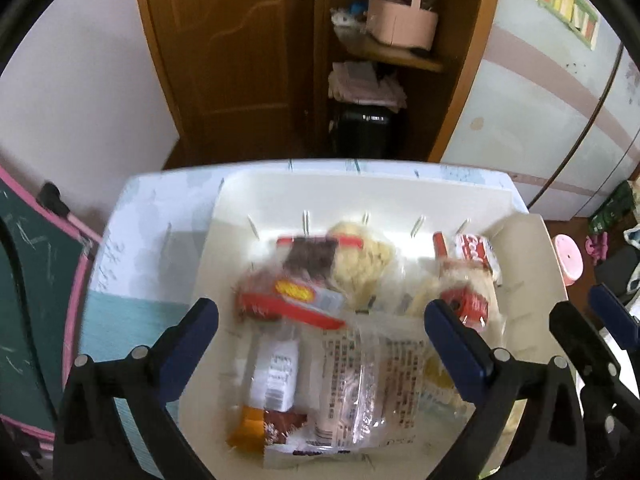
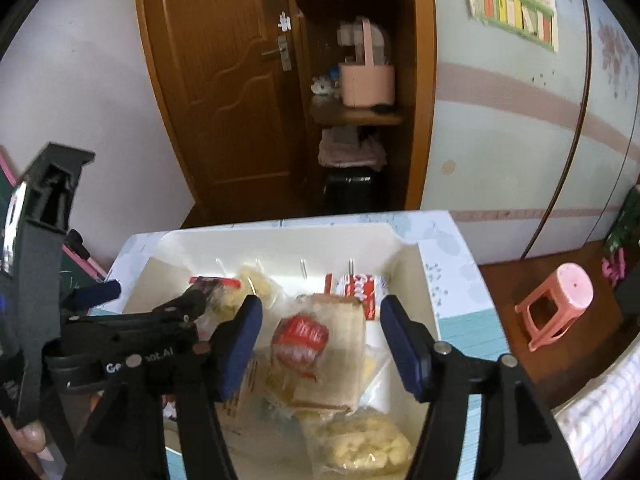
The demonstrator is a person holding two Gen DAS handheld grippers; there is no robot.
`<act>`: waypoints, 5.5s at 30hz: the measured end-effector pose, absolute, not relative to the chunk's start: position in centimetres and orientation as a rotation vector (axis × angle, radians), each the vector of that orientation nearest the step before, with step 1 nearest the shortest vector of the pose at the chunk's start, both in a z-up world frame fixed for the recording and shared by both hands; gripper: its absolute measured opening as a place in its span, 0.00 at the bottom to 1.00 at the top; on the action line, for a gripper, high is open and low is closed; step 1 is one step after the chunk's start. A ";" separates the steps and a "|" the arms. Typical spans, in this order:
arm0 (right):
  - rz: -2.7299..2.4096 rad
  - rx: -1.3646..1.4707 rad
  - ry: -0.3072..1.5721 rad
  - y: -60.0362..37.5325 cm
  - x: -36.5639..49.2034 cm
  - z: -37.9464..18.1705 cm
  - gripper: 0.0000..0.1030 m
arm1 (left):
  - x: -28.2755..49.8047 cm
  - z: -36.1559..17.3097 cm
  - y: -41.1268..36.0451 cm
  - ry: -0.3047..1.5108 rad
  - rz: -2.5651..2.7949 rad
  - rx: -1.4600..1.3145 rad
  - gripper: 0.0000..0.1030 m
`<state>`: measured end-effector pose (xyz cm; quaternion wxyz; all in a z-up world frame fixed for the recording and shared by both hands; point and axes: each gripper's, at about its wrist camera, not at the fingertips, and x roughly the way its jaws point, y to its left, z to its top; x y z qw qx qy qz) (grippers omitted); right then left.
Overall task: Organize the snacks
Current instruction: 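Lower both snacks into the tray and open both tools, then withdraw both tools from the tray toward the remaining snacks, then move the left tool to the white bag while the right tool approaches the green pack, then grasp the white printed bag with the left tool while the right tool grasps the green pack, then lift both held snacks up and carry them over the white tray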
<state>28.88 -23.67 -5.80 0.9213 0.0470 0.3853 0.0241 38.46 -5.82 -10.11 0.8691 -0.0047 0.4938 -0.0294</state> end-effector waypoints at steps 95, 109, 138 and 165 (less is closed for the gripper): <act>-0.035 0.445 1.061 -31.4 15.7 -18.1 0.61 | 19.0 -18.1 -11.2 1.095 -0.301 0.139 0.57; -0.123 0.121 1.049 -26.3 18.6 -18.8 0.57 | 19.4 -18.2 -10.3 1.131 -0.313 0.089 0.57; 0.082 0.176 0.983 -23.7 10.7 -12.8 0.37 | 13.6 -8.1 -7.3 0.935 -0.329 0.075 0.56; 0.151 0.151 0.550 -25.0 19.2 9.0 0.37 | 25.4 7.3 -5.7 0.720 -0.188 0.059 0.57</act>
